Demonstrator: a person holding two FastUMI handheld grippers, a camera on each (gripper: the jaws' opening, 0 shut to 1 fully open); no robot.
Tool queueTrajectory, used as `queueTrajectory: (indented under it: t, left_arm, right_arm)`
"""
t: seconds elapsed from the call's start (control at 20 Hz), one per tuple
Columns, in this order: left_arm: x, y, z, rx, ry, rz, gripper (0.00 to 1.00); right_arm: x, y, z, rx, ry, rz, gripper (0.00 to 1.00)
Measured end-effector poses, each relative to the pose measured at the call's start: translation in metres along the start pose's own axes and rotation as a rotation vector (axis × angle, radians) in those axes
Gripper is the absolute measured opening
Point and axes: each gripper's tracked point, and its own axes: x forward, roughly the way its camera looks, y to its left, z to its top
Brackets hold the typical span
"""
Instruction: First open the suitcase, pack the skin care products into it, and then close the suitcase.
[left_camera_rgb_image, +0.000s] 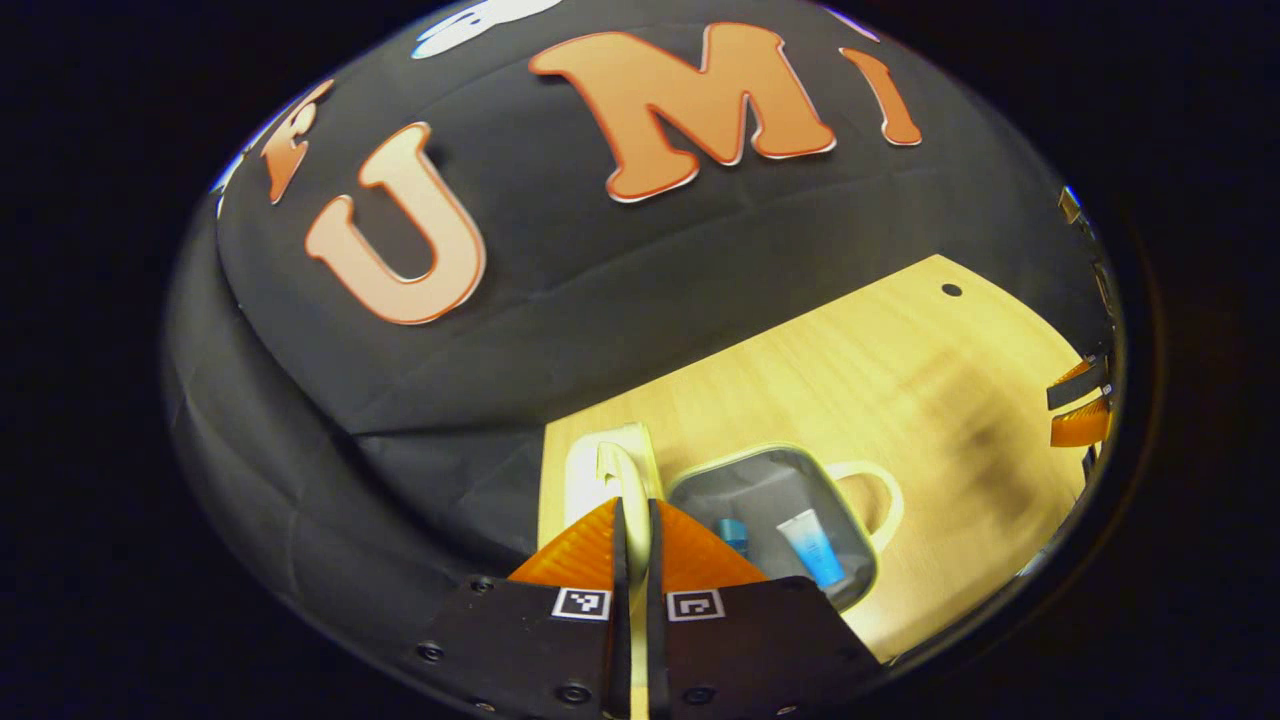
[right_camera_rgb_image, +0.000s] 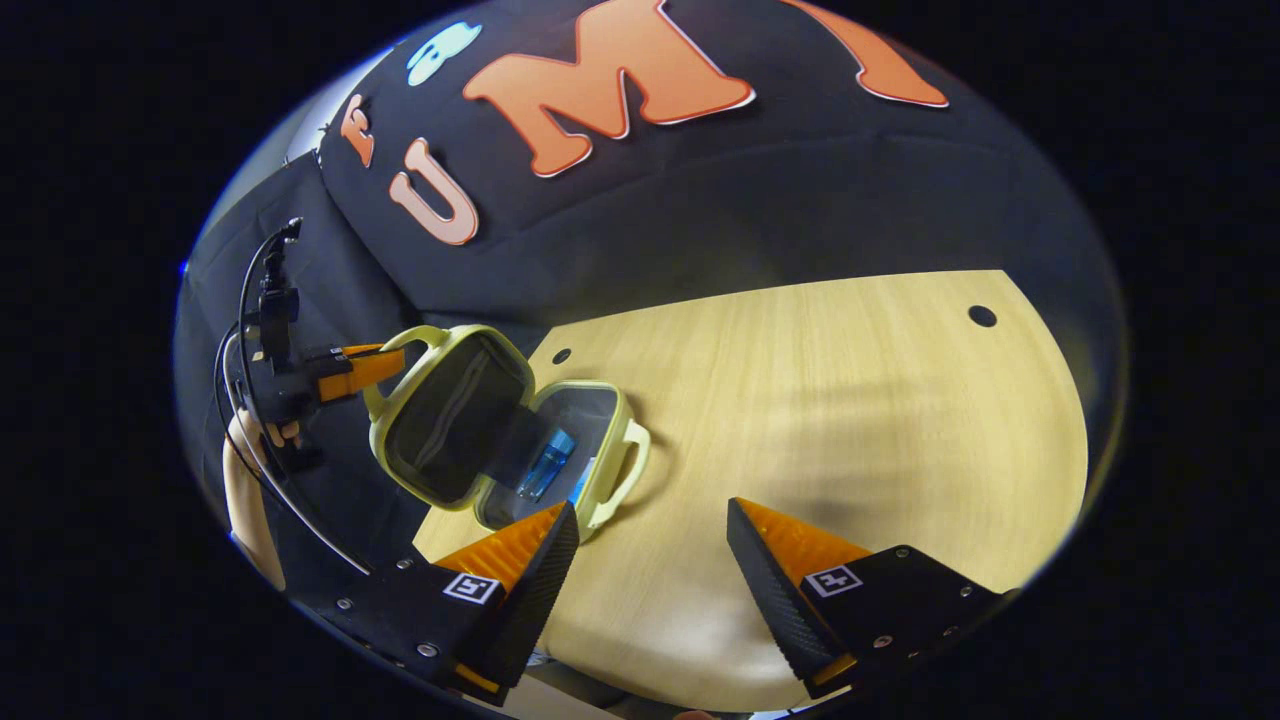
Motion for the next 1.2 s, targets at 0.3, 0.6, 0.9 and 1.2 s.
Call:
queueTrajectory:
  t: [0.3, 0.6, 0.9, 1.2]
  left_arm:
    - [0.026, -0.079, 0.008, 0.006, 0.039, -0.068, 0.06]
    - [0.058, -0.174, -0.016, -0.092, 0.126, -0.239, 0.06]
    - [0.081, -0.208, -0.052, -0.232, 0.293, -0.345, 0.07]
    - [0.08, -0.199, -0.045, -0.301, 0.297, -0.352, 0.21]
  right_arm:
    - [-0.025, -0.049, -0.011, 0.064, -0.013, -0.061, 0.95]
    - [-0.04, -0.08, -0.026, 0.105, -0.006, -0.103, 0.95]
    - [-0.051, -0.094, -0.041, 0.12, 0.012, -0.132, 0.95]
    - [-0.052, -0.103, -0.041, 0.124, 0.023, -0.15, 0.95]
